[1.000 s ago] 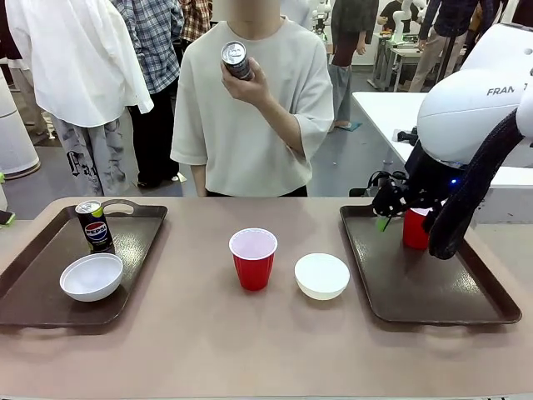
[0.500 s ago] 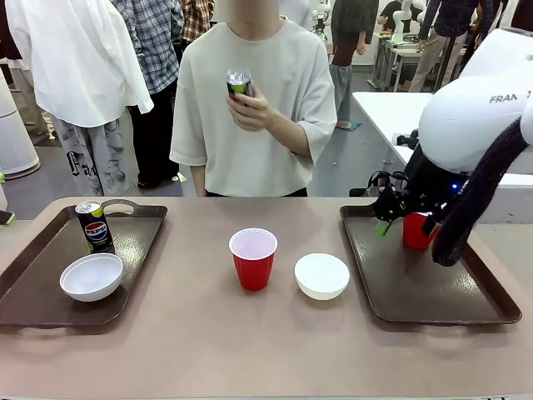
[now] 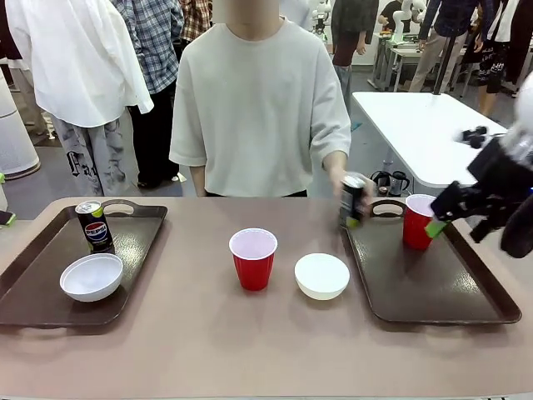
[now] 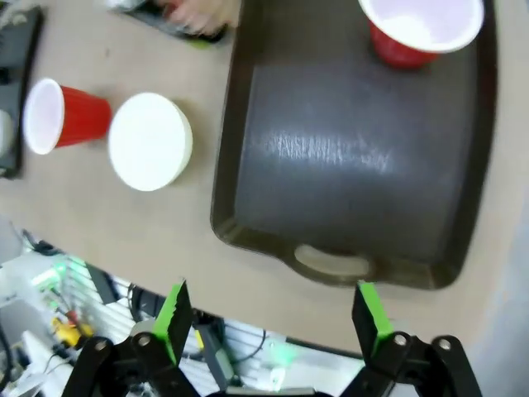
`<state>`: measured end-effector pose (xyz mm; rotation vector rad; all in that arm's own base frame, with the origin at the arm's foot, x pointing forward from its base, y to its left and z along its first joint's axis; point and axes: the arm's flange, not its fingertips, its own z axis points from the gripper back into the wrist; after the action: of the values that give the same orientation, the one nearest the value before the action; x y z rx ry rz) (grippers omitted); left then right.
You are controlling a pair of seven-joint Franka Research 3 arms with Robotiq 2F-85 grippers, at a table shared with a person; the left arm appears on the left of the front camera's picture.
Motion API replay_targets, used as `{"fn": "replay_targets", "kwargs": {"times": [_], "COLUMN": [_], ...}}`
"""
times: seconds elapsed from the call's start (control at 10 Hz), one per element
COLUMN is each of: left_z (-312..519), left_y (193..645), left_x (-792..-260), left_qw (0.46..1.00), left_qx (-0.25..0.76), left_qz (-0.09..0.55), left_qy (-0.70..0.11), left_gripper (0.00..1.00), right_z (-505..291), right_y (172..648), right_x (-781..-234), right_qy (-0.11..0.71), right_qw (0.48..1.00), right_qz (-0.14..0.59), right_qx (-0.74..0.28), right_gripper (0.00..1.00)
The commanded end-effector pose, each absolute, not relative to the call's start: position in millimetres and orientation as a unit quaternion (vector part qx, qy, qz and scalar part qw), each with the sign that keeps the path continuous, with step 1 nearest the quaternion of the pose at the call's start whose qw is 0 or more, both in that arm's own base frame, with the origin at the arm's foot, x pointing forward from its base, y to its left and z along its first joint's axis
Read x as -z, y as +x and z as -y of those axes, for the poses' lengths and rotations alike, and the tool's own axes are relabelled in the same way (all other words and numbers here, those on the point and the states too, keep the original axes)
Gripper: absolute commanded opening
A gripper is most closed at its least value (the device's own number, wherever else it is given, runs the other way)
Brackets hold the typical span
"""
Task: Prepare tableware on both trays.
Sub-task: Pick up a Picnic Bowl from the table and place it on a Handle tray.
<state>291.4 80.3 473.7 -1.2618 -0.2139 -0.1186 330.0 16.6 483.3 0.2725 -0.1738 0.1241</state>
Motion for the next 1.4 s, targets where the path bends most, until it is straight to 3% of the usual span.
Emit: {"fn": "replay_targets", "kwargs": {"times": [0.0, 0.5, 1.3], "left_z": [-80.9, -80.9, -80.9], "left_y": [293.2, 293.2, 293.2], "left_x": [-474.7, -474.7, -474.7], "left_qw": [0.793, 0.793, 0.793], "left_qx": [0.063, 0.063, 0.063], "left_qz": [0.111, 0.111, 0.111], "left_qy": [-0.595, -0.595, -0.595], "left_gripper": [0.83, 0.83, 0.83], "right_z": [-11.1, -16.3, -179.8], "right_y": [240.9, 256.1, 385.2], "right_x": [-405.8, -390.1, -371.5], "right_qy": [0.151, 0.145, 0.036], "right_qw": [0.982, 0.985, 0.998], "right_qz": [0.090, 0.068, 0.052], "right_qx": [-0.065, -0.066, 0.002], "right_gripper": [1.00, 1.00, 1.00]}}
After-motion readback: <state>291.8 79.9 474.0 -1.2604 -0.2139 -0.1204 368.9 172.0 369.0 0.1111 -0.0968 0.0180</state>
